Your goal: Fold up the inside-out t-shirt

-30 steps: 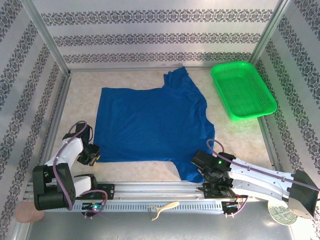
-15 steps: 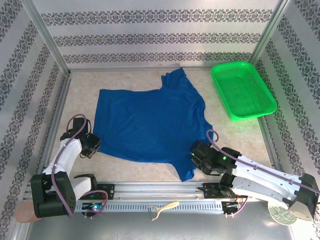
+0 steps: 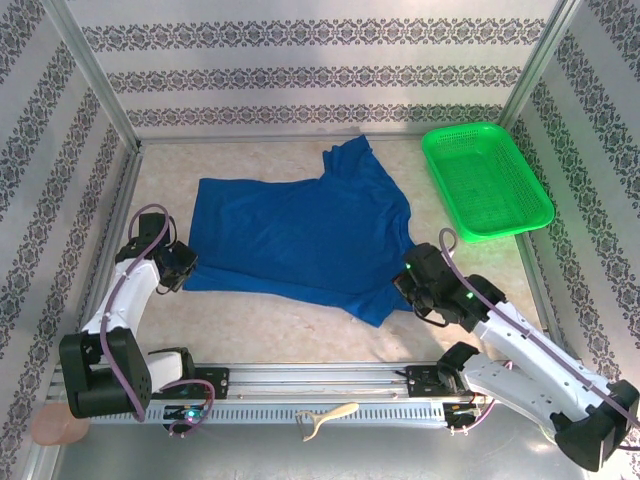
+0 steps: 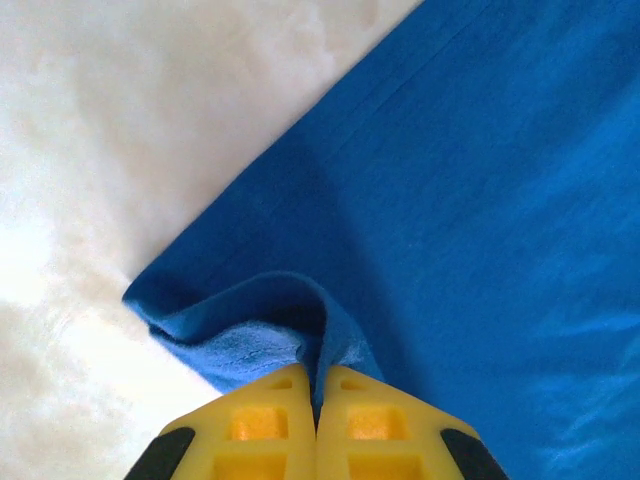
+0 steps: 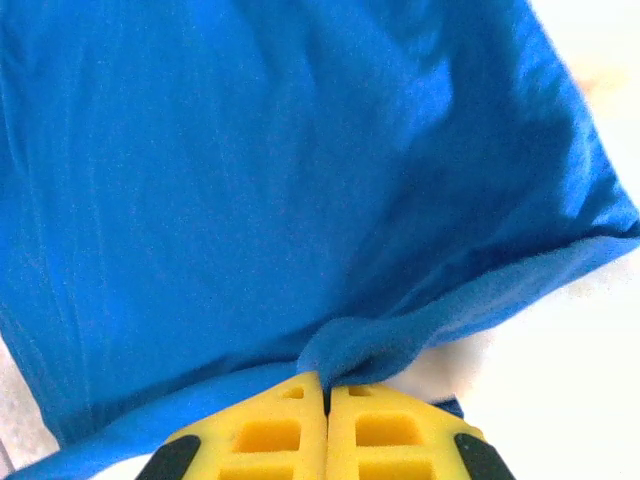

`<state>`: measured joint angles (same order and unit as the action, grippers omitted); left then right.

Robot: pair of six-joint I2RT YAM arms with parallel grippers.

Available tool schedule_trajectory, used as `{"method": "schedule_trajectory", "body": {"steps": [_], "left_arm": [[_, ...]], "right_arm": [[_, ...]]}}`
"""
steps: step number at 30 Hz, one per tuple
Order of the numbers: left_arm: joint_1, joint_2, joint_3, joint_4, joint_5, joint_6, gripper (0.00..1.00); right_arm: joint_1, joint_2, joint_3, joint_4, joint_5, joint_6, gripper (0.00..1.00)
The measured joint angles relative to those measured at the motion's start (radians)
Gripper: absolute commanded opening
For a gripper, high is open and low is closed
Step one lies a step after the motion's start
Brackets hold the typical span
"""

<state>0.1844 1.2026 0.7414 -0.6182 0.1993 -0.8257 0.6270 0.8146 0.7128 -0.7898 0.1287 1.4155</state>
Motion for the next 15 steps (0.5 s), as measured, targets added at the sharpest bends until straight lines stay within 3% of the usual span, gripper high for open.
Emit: {"method": "schedule_trajectory", "body": {"steps": [7,15], "left_arm": [[0.021,0.077,0.034,0.028,-0.001,0.019,0.0],[0.034,0.154,0.101,0.043,0.0,0.023,0.0]], "right_arm": [[-0.134,0.105,0.081,0.072,-0.069,-0.099,0.0],[-0.217,0.25,0.187,0.156,-0.134,-0.173,0.0]]}}
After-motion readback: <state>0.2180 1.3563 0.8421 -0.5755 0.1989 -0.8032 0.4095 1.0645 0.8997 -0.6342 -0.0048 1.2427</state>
